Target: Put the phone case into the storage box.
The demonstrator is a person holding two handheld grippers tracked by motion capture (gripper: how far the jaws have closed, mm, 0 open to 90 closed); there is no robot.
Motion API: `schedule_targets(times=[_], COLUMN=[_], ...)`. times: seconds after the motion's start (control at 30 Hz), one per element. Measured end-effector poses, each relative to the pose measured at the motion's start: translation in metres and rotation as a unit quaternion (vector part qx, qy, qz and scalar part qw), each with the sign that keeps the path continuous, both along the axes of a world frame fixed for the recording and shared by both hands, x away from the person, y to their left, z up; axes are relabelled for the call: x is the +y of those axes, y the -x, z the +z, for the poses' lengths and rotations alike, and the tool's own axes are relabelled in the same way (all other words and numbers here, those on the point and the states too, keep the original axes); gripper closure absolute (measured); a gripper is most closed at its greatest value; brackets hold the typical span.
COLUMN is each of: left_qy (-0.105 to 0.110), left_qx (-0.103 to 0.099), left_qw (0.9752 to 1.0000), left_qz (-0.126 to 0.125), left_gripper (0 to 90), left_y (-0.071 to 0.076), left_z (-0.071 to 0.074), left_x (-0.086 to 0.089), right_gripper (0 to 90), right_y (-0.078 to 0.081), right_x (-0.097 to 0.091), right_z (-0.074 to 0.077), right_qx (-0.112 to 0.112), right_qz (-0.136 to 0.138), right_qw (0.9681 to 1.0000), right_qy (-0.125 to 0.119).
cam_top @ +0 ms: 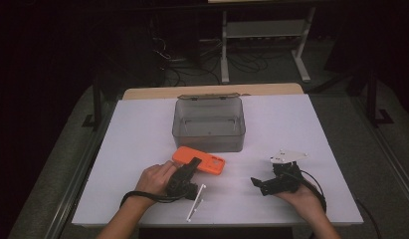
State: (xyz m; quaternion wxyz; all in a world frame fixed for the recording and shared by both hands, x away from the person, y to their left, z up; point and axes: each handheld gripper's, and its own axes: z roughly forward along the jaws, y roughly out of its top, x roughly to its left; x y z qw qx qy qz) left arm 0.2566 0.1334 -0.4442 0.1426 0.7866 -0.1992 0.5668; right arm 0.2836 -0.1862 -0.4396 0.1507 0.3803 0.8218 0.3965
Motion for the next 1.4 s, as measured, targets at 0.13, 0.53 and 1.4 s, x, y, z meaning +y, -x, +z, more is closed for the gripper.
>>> schedule_targets(times=[0.13,0.53,1.4], left_qy=[0.003,0.042,0.103], left_qx=[0.002,0.033,0.088], left_qw=[1.0,0.9986,0.9906], left_qz=[0.002,0.003,0.02], left_gripper=[79.8,79.8,79.8], left_y=[-0.001,-0.004,-0.01], left_z=[0.001,0.004,0.017], left_x=[0.0,0.0,0.005], right_gripper=[0.0,0.0,0.0], right_y=[0.0,-0.001,-0.001], right_x=[-0.001,0.0,0.002], right_z=[0.0,0.0,-0.001], right_qx=[-0.001,-0.003,-0.004], right_qz=[-0.002,0.002,0.004], right_qw=[1.0,1.0,1.0], right_qy=[0.001,0.003,0.008])
